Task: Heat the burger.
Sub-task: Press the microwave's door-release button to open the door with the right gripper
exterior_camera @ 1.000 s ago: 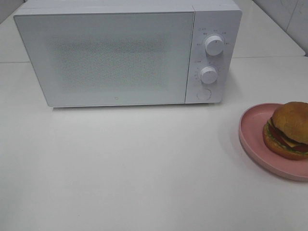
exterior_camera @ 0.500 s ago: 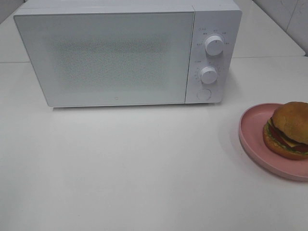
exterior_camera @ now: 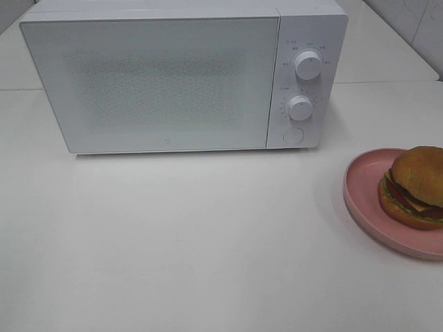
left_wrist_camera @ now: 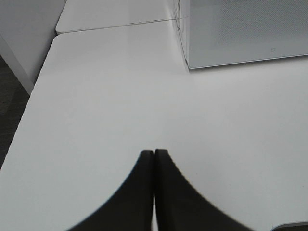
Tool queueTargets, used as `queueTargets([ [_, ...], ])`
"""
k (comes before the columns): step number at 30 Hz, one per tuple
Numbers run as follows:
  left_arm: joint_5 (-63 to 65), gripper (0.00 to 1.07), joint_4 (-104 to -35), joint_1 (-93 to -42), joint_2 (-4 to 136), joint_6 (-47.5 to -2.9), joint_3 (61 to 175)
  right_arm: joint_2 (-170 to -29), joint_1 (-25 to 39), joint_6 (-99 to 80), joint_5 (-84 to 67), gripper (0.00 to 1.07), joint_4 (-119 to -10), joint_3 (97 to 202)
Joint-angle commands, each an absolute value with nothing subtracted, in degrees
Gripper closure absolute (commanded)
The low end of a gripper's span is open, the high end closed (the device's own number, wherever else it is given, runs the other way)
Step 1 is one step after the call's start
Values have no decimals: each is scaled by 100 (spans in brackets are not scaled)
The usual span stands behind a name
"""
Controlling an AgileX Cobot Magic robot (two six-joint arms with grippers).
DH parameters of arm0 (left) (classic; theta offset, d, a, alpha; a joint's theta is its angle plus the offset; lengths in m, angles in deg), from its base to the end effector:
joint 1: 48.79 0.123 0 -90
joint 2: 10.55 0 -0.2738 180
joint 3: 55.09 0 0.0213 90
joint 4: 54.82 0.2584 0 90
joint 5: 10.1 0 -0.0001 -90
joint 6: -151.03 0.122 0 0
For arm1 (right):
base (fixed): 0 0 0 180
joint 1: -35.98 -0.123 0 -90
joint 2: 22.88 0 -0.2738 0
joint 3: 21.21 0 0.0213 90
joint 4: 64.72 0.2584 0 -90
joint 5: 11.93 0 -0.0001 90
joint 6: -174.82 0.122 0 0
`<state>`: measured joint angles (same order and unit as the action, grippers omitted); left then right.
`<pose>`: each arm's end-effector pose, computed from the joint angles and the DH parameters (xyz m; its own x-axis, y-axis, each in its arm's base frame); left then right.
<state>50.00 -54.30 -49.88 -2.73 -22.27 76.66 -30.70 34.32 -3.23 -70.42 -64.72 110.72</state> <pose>0.0407 0.0002 0.2683 -0.4362 0.1295 -0.8905 0.0653 0.9915 0.1122 0.0418 0.0012 0.2723 -0.4134 0.0221 -0.9103 -0.0149 0.9994 0.0310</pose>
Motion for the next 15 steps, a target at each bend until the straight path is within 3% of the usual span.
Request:
queueTargets([
  [1,4914,106,-5482,-5000,-399,-2227,7643,-2921,3472,-392,-6945,38,-6512,11060],
  [15,4914,106,-5482,-5000,-399,-2227,7643,-2921,3472,-392,-6945,38,-6512,11060],
])
